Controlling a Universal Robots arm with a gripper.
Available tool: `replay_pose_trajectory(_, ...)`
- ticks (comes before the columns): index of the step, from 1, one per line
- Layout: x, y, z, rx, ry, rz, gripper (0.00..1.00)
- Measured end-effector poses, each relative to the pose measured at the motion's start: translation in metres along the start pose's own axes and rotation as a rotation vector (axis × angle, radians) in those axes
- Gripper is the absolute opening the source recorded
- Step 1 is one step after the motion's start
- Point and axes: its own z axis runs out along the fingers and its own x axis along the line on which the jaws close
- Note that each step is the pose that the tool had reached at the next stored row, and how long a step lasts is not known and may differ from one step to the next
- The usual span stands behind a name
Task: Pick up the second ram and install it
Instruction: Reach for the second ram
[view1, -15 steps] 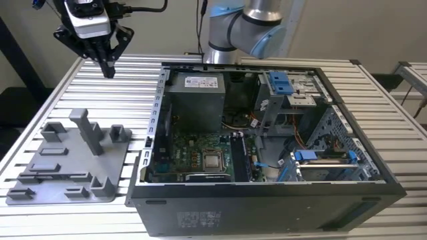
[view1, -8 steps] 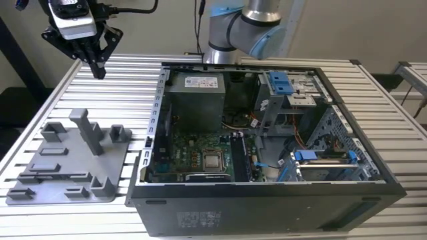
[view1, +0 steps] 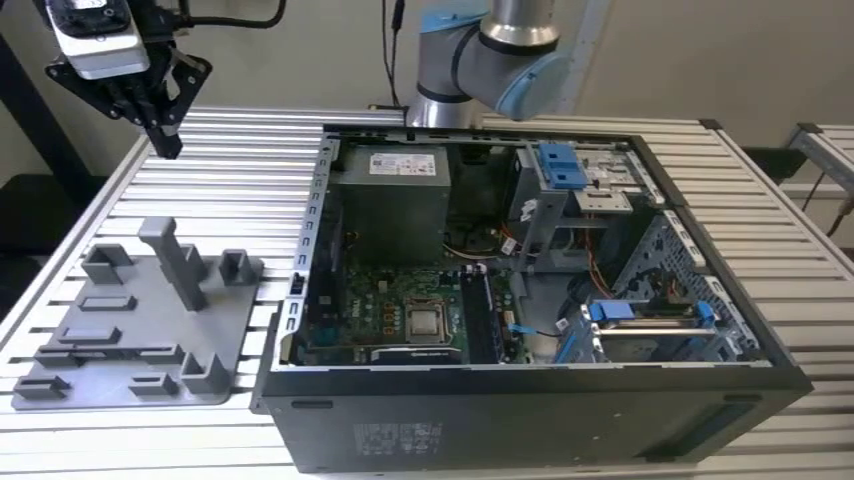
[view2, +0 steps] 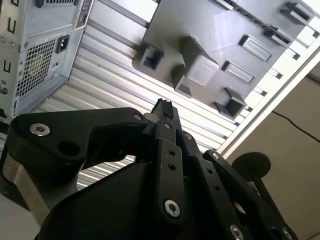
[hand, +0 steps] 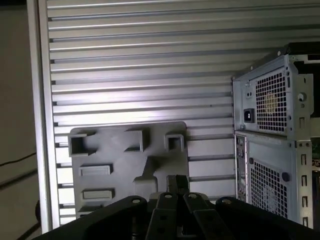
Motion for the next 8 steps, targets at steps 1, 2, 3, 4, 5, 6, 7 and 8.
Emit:
replay_pose_trajectory(1, 0.0031, -0.0003, 0.0001, 0.0, 0.0, 0.0, 0.11)
replay_pose_trajectory(2, 0.0065, -0.0005, 0.0001, 0.0, 0.0, 0.0, 0.11)
replay_pose_trajectory(3, 0.0097, -0.0007, 0.0001, 0.0, 0.0, 0.0, 0.11)
replay_pose_trajectory(4, 0.0128, -0.0009, 0.0002, 0.0, 0.0, 0.0, 0.11)
replay_pose_trajectory(5, 0.0156, -0.0011, 0.0002, 0.0, 0.0, 0.0, 0.11)
replay_pose_trajectory(6, 0.0186, -0.0013, 0.0003, 0.0, 0.0, 0.0, 0.11)
replay_pose_trajectory(7, 0.0215, -0.0016, 0.0004, 0.0, 0.0, 0.0, 0.11)
replay_pose_trajectory(8, 0.0245, -0.0018, 0.0004, 0.0, 0.0, 0.0, 0.11)
